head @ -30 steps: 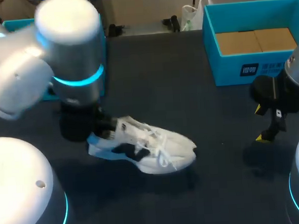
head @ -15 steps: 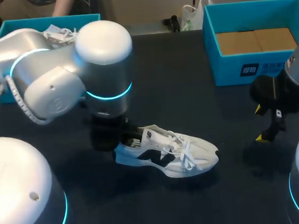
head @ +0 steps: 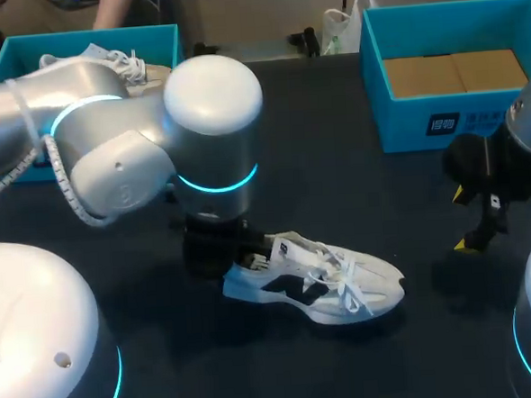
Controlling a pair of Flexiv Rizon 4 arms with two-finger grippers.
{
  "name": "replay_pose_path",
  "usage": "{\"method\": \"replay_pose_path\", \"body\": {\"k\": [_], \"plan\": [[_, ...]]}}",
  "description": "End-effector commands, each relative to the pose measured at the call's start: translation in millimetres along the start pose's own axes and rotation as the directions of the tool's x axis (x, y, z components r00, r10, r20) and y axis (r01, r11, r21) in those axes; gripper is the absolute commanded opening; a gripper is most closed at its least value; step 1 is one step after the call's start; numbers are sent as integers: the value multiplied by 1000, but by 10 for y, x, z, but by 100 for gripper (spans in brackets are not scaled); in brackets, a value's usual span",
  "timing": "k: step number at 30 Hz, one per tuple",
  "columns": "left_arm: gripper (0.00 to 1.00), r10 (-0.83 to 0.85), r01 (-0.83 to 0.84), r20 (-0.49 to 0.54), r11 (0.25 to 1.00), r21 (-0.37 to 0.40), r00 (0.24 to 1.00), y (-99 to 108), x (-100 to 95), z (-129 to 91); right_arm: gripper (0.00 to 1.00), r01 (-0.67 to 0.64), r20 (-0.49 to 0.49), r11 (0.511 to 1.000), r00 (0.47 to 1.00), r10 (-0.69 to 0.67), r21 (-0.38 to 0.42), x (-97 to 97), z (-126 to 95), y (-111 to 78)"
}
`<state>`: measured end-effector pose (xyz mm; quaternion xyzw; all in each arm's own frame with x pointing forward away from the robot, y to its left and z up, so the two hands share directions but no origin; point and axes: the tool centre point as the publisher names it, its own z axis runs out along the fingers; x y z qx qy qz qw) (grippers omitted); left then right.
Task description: Take the shoe out of the shoebox, open the shoe tongue, remove and reinsert the insole, then place the shoe into the shoebox
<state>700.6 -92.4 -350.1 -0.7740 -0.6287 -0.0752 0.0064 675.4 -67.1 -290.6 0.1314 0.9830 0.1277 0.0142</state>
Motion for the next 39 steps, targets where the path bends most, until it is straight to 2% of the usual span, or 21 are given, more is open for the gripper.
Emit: {"method": "replay_pose_path", "body": {"k": [1,18,37,38,39], "plan": [[0,-14,14,-6,1000,24,1000,146,-223,151,100,-1,2,1000,1000,1,3,6,10,7],[0,-36,36,-3,999,15,999,236,-501,285,100,-1,2,1000,1000,1,3,6,10,7],[0,-22,22,-46,1000,8,999,277,-605,422,100,-1,2,1000,1000,1,3,6,10,7],[7,-21,21,-48,1000,7,999,276,-607,424,100,-1,2,1000,1000,1,3,6,10,7],[20,-20,21,-48,1000,7,999,275,-607,424,100,-1,2,1000,1000,1,3,6,10,7]]}}
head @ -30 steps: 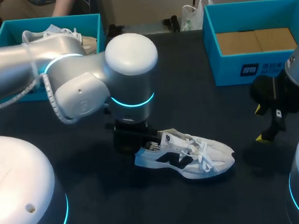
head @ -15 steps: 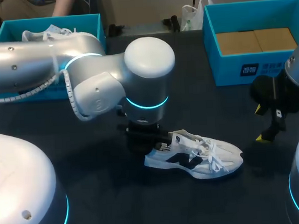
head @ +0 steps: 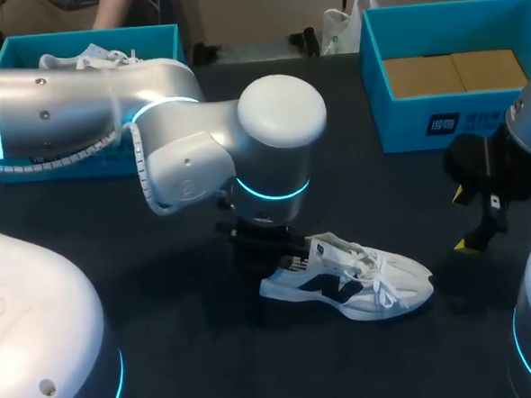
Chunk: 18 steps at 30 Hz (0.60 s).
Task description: Take the shoe out of the shoebox, open the shoe tongue, remove and reinsert the insole, then place the shoe into the shoebox
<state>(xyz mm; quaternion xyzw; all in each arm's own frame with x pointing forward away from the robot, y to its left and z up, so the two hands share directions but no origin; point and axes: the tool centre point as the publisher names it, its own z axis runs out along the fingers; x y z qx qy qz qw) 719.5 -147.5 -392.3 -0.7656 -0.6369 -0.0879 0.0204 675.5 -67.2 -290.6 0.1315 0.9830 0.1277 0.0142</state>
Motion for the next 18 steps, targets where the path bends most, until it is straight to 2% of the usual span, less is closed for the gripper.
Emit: {"method": "replay_pose_path", "body": {"k": [1,2,3,4,5,13,18], "plan": [[33,1,-1,-9,1000,1,1000,9,-57,42,100,-1,2,1000,1000,1,3,6,10,7],[44,1,-1,-6,1000,-1,1000,7,-51,31,100,-1,2,1000,1000,1,3,6,10,7],[65,-1,1,2,1000,0,1000,5,-38,11,100,-1,2,1000,1000,1,3,6,10,7],[98,0,0,9,1000,-3,1000,0,-25,-12,100,-1,2,1000,1000,1,3,6,10,7],[100,0,0,14,1000,-6,1000,-9,-13,-38,100,-1,2,1000,1000,1,3,6,10,7],[100,-29,33,116,999,-30,993,-49,191,-374,100,-1,2,1000,1000,1,3,6,10,7],[100,-88,76,264,996,55,960,-131,393,-681,100,-1,2,1000,1000,1,3,6,10,7]]}}
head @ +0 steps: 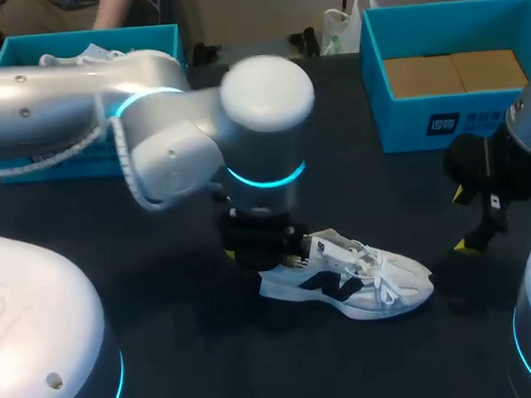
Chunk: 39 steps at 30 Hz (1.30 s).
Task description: Take the shoe out of the shoebox, open the shoe tongue, remove and reinsert the insole, then place the shoe into the shoebox
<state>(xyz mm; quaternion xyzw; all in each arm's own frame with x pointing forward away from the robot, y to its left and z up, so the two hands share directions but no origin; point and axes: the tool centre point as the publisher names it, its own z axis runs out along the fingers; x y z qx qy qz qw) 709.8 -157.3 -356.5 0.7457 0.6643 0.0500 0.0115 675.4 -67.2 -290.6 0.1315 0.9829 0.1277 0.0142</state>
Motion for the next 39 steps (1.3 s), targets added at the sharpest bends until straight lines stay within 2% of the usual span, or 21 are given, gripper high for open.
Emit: {"method": "replay_pose_path", "body": {"k": [1,6,9,12,14,27,29,31,32,33,35,36,37,39], "plan": [[100,-31,17,203,997,70,979,-77,453,-406,100,-1,2,1000,1000,0,3,6,10,7],[100,-148,98,317,981,168,937,-145,625,-607,100,-1,2,1000,1000,0,3,6,10,7],[100,-227,165,346,966,199,910,-170,718,-642,100,-1,2,1000,1000,0,3,6,10,7],[100,-310,217,380,939,266,872,-185,830,-644,100,-1,2,1000,1000,0,3,6,10,7],[100,-405,274,384,896,351,830,-193,923,-627,100,-1,2,1000,1000,0,3,6,10,7],[100,-405,274,384,896,351,830,-193,923,-627,100,-1,2,1000,1000,0,3,6,10,7],[100,-510,353,358,836,420,782,-136,968,-542,100,-1,2,1000,1000,0,3,6,10,7],[100,-646,417,320,721,553,693,-71,1030,-494,100,-1,2,1000,1000,0,3,6,10,7],[100,-669,421,319,698,579,671,-65,1047,-487,100,-1,2,1000,1000,0,3,6,10,7],[100,-739,465,281,624,628,612,9,1076,-465,100,-1,2,1000,1000,0,3,6,10,7],[100,-786,465,266,561,685,558,18,1102,-442,100,-1,2,1000,1000,0,3,6,10,7],[100,-838,489,229,487,723,496,39,1128,-415,100,-1,2,1000,1000,0,3,6,10,7],[100,-849,478,223,466,744,480,49,1139,-402,100,-1,2,1000,1000,0,3,6,10,7],[100,-910,490,149,339,803,386,52,1175,-341,100,-1,2,1000,1000,0,3,6,10,7]]}}
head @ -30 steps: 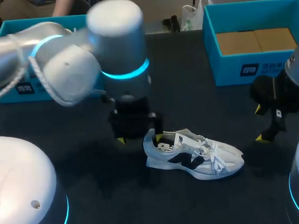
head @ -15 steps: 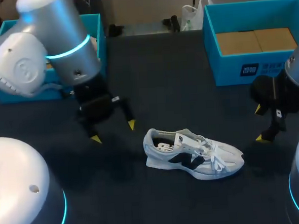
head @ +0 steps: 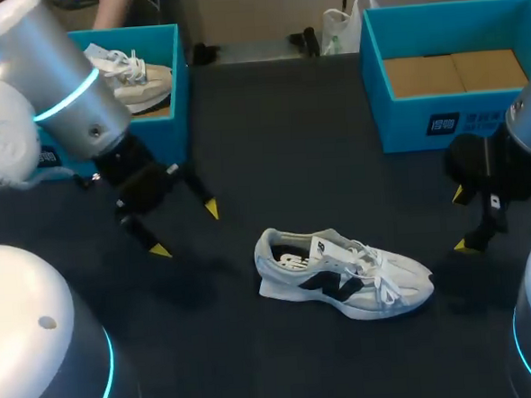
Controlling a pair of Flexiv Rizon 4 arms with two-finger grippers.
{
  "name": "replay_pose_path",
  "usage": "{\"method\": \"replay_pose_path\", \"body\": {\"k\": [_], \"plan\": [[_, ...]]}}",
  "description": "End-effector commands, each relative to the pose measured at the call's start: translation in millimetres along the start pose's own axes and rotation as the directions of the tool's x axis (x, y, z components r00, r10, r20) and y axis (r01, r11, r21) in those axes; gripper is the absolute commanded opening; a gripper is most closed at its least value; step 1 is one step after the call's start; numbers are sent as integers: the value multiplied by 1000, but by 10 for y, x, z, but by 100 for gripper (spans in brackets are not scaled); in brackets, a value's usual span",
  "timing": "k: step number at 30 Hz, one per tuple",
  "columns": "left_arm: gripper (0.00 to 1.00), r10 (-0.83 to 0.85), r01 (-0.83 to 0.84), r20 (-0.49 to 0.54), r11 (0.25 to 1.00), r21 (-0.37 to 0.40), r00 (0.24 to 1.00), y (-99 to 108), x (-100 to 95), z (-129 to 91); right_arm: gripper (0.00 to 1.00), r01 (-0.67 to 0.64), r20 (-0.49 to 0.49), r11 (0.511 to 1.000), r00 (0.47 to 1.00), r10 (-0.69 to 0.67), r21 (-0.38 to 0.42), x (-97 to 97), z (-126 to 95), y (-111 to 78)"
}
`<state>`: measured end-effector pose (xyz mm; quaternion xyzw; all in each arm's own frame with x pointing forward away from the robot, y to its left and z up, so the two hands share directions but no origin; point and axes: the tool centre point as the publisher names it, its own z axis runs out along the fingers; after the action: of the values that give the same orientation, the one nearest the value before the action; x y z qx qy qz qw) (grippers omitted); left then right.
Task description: Take the shoe out of the shoebox, open the shoe tongue, remove and reinsert the insole, then place the shoe into the shoebox
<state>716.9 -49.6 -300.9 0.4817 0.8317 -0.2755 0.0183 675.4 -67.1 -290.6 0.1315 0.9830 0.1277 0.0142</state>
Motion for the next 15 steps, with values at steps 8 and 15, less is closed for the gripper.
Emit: {"method": "replay_pose_path", "body": {"k": [8,15], "plan": [[100,-490,439,97,839,322,866,189,79,108,100,-1,2,1000,1000,1,3,6,10,7],[100,-574,505,117,786,357,810,268,125,154,100,-1,2,1000,1000,1,3,6,10,7]]}}
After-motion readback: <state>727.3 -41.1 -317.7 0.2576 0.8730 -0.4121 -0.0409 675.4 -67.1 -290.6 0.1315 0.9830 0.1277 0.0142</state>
